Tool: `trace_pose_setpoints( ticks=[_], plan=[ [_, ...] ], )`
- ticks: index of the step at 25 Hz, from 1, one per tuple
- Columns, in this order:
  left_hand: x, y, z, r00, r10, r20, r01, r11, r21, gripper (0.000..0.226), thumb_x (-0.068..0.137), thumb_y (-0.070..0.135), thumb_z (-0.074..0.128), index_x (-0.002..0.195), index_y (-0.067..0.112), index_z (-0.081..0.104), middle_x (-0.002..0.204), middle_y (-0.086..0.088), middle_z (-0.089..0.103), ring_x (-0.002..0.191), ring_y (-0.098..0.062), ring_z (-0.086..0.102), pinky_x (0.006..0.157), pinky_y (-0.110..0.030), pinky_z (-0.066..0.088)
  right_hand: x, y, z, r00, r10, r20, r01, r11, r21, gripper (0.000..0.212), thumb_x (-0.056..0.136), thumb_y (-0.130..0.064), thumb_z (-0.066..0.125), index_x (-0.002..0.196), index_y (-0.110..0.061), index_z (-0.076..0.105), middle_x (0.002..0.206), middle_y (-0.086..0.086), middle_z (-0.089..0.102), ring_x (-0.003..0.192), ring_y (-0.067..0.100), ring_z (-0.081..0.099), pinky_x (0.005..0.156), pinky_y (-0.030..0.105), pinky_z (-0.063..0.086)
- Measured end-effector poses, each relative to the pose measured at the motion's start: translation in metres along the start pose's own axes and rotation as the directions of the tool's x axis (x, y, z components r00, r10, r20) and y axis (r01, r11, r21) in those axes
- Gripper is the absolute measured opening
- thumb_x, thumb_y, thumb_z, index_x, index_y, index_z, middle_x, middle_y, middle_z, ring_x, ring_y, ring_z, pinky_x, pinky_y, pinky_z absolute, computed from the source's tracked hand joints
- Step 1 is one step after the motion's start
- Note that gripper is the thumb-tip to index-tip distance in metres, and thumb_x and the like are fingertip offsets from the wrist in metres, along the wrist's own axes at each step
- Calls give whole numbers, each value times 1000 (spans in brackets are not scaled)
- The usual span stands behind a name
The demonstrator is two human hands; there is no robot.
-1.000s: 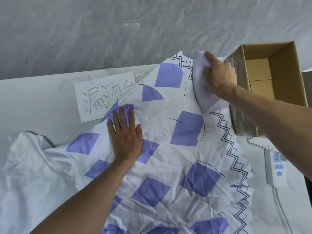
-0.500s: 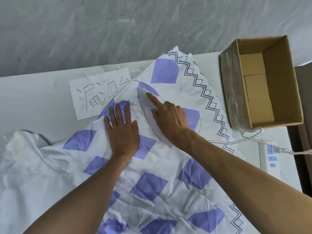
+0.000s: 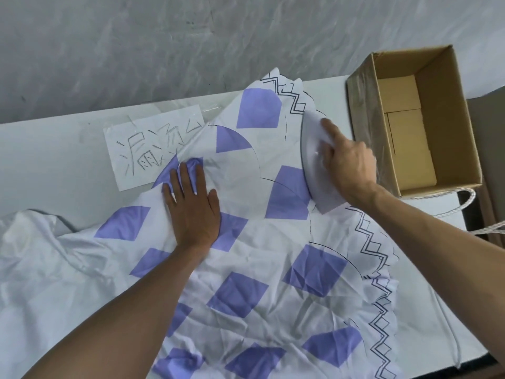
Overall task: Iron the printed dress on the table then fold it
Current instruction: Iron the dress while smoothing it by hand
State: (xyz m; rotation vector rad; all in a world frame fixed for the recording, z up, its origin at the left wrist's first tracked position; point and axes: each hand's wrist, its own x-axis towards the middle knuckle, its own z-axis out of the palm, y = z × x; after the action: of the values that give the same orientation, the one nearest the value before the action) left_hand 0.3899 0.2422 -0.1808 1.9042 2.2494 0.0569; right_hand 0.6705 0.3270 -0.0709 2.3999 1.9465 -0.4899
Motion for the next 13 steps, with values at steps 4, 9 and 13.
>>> trace_pose_setpoints(
  ticks=[4,9,13],
  plan=[
    [-1,-3,2,1000,14,-20,-14,1000,2,59,102,35,29,156,19,10,162,-12,8,149,-33,7,120,-49,6,-5,14,-5,996,82,-22,-82,997,3,52,98,-28,40,148,-38,27,96,29,63,84,46,58,76,46,46],
    [3,-8,-8,997,71,20,-69,994,-79,58,99,29,39,153,14,23,159,-17,17,146,-36,16,116,-54,13,-70,-27,-7,984,-171,41,167,982,92,57,96,-24,43,148,-38,28,86,25,65,75,42,61,63,40,39],
    [-37,-10,-37,996,10,-87,-27,982,-187,54,92,10,49,144,8,35,156,-17,26,144,-35,24,115,-50,23,-142,-65,26,909,-330,255,324,944,67,53,101,-38,36,149,-45,16,97,15,62,85,38,61,64,37,34]
  ],
)
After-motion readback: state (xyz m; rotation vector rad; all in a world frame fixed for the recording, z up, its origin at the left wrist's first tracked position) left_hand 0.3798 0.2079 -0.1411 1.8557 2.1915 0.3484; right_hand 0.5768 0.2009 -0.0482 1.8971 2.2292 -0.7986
